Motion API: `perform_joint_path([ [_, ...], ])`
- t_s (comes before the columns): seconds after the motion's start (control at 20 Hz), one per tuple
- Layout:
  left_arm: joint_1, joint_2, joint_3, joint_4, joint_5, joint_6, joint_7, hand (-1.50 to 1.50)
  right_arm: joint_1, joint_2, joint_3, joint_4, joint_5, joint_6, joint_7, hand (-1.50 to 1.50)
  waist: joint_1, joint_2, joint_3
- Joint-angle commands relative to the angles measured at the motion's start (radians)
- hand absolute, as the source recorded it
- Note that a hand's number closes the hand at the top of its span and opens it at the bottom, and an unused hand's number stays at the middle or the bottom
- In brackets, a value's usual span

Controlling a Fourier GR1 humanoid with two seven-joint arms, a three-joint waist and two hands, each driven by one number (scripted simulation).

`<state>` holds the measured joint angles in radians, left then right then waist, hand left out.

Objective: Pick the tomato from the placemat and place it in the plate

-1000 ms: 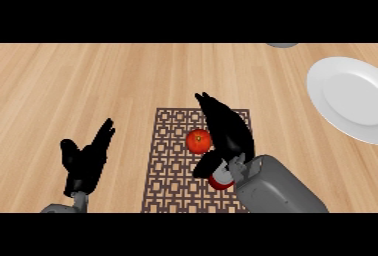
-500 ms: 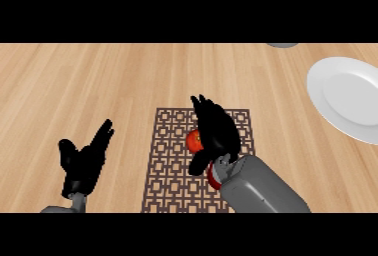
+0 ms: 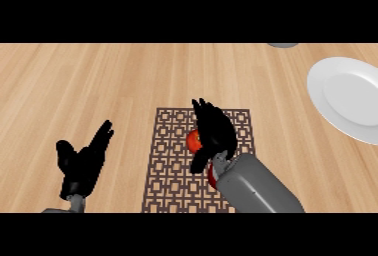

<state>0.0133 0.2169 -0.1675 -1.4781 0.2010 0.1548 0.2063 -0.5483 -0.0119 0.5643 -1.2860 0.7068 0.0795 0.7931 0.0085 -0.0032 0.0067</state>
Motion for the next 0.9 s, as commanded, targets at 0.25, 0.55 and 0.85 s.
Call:
perform_joint_path([
  [0.25, -0.034, -0.059, 0.001, 0.111, -0.025, -0.027, -0.052, 0.0, -0.062, 0.011, 0.005, 0.164, 0.049, 0.053, -0.13, 1.5, -0.003, 0.006, -0.007],
  [0.55, -0.02, -0.05, 0.023, 0.096, -0.028, -0.052, -0.021, 0.0, 0.001, 0.011, 0.044, 0.147, 0.129, -0.007, -0.138, 1.5, -0.005, 0.004, -0.007],
  [0.85, -0.01, -0.031, 0.026, 0.052, -0.022, -0.06, -0.019, 0.0, -0.18, -0.067, -0.277, 0.32, 0.133, -0.177, 0.168, 1.5, 0.012, 0.024, -0.007],
])
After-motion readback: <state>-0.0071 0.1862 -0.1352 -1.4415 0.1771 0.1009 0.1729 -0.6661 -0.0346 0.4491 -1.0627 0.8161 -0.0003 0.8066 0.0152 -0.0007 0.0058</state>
